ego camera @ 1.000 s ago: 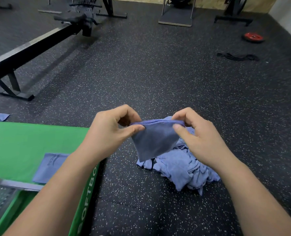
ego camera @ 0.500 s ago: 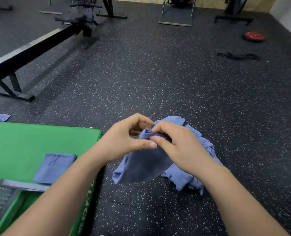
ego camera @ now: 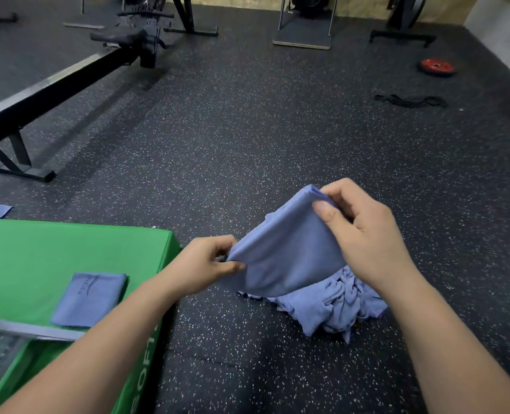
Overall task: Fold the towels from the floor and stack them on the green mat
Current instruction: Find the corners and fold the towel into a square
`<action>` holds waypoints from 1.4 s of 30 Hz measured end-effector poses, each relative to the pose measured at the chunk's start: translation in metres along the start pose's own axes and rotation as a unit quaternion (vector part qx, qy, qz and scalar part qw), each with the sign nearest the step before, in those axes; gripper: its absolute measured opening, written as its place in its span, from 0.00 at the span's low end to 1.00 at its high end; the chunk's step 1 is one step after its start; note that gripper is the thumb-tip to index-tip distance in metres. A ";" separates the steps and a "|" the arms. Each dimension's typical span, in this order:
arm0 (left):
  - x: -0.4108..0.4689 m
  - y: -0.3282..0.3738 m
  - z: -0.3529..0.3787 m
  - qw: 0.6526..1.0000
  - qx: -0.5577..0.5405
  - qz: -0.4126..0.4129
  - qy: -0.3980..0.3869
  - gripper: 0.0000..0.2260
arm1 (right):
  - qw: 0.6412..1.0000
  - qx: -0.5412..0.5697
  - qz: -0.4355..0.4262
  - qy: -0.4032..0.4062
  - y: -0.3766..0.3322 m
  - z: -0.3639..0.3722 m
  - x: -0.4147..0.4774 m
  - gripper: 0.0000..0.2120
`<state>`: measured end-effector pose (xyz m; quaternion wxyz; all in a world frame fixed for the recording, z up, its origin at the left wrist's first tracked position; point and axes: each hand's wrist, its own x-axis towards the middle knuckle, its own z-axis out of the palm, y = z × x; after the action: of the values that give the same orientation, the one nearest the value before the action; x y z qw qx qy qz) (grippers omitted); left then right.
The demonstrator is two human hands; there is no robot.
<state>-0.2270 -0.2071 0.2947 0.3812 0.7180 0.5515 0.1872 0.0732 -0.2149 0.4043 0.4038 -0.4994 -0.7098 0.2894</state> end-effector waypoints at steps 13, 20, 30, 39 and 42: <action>0.002 0.026 -0.038 0.880 -0.446 -0.010 0.163 0.03 | 0.975 -0.029 0.104 0.196 0.026 -0.022 0.000 0.08; 0.003 0.046 -0.027 0.839 -0.429 -0.043 0.332 0.08 | 0.973 -0.044 0.102 0.202 0.019 -0.007 0.001 0.09; -0.009 0.044 -0.036 0.888 -0.088 -0.024 0.450 0.06 | 0.975 -0.043 0.106 0.190 0.017 0.002 0.002 0.10; -0.003 0.056 -0.008 0.873 -0.272 -0.150 0.376 0.18 | 0.975 -0.058 0.098 0.188 0.006 0.015 -0.001 0.07; -0.003 0.062 0.003 0.880 -0.309 -0.139 0.333 0.22 | 0.982 -0.063 0.083 0.155 0.001 0.029 -0.007 0.08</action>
<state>-0.1852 -0.2170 0.3400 0.3995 0.3750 0.6545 0.5210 0.0497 -0.2218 0.3871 0.4512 -0.6200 -0.6114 0.1955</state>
